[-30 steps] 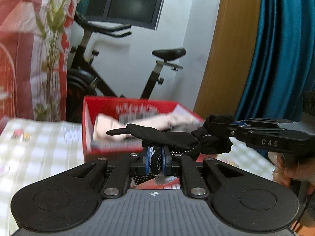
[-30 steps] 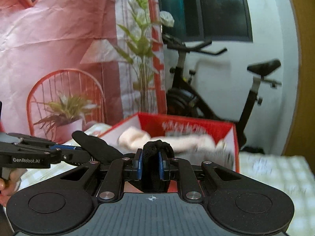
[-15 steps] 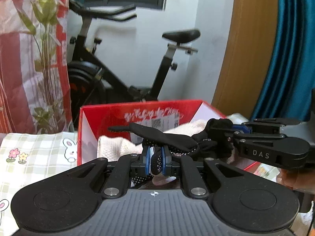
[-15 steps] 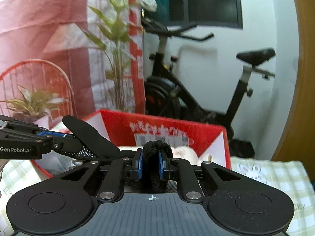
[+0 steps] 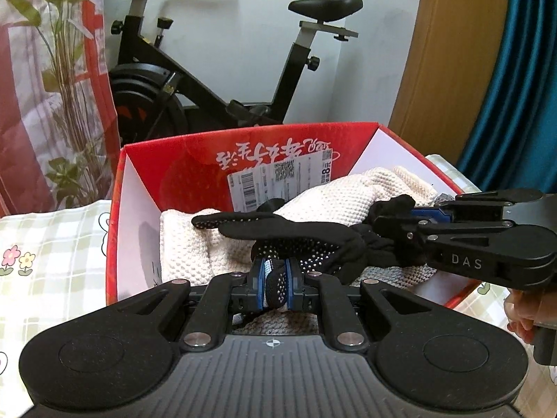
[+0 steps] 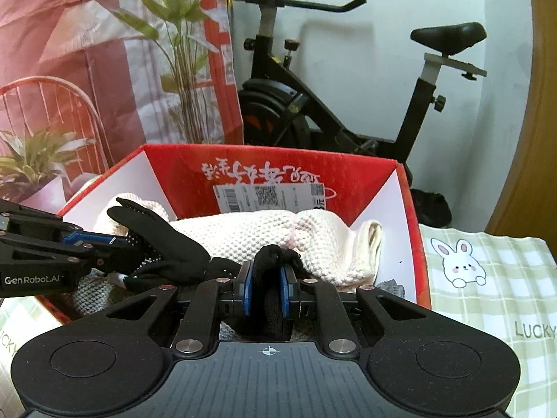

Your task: Organize soft objects

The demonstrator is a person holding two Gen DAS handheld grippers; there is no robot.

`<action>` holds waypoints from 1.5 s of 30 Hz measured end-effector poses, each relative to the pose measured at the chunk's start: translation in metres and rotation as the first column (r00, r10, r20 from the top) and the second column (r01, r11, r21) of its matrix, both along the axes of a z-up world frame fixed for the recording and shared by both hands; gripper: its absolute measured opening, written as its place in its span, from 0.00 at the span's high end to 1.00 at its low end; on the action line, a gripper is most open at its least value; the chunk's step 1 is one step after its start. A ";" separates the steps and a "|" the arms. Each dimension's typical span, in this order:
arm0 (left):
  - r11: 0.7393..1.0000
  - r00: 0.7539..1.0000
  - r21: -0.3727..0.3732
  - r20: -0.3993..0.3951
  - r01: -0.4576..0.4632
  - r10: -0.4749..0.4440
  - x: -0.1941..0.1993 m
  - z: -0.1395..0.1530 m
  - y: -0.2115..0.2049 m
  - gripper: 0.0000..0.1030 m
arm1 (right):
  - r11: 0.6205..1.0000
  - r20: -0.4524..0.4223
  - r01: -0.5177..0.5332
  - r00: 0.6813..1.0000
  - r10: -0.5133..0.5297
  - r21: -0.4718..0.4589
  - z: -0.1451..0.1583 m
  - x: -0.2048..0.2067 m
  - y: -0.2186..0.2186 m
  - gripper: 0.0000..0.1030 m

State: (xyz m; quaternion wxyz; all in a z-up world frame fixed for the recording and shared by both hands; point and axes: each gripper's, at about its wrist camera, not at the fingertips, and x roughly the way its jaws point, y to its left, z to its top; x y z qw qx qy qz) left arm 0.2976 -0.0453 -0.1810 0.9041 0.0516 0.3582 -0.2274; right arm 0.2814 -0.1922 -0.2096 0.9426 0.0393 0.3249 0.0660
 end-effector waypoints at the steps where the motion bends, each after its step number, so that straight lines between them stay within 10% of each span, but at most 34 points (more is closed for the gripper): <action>1: 1.000 1.000 -0.002 -0.004 0.000 0.000 0.002 -0.001 0.000 0.87 | 1.000 -0.006 0.000 1.000 0.000 -0.002 -0.001 0.001 0.000 0.86; 9: 0.999 1.000 -0.047 0.007 -0.010 0.010 -0.002 0.002 0.004 0.78 | 1.000 -0.033 0.010 0.999 -0.011 -0.020 -0.004 -0.001 0.002 0.86; 16: 0.999 0.995 -0.026 0.090 -0.029 0.031 -0.020 0.017 0.006 0.23 | 0.999 -0.015 0.036 0.999 -0.036 -0.036 0.005 -0.011 0.007 0.77; 19: 0.999 0.993 -0.026 0.114 -0.034 0.037 -0.028 0.025 0.006 0.04 | 0.997 0.007 0.064 0.998 -0.064 -0.038 0.015 -0.019 0.006 0.55; 32: 0.987 0.974 0.028 0.164 -0.160 0.154 -0.062 0.055 0.014 0.00 | 0.994 0.053 0.110 0.993 -0.109 -0.022 0.052 -0.063 -0.005 0.00; 45: 0.989 0.945 0.054 0.308 -0.137 0.114 -0.119 0.109 0.021 0.00 | 0.996 0.146 0.087 0.986 -0.086 -0.002 0.107 -0.119 0.009 0.00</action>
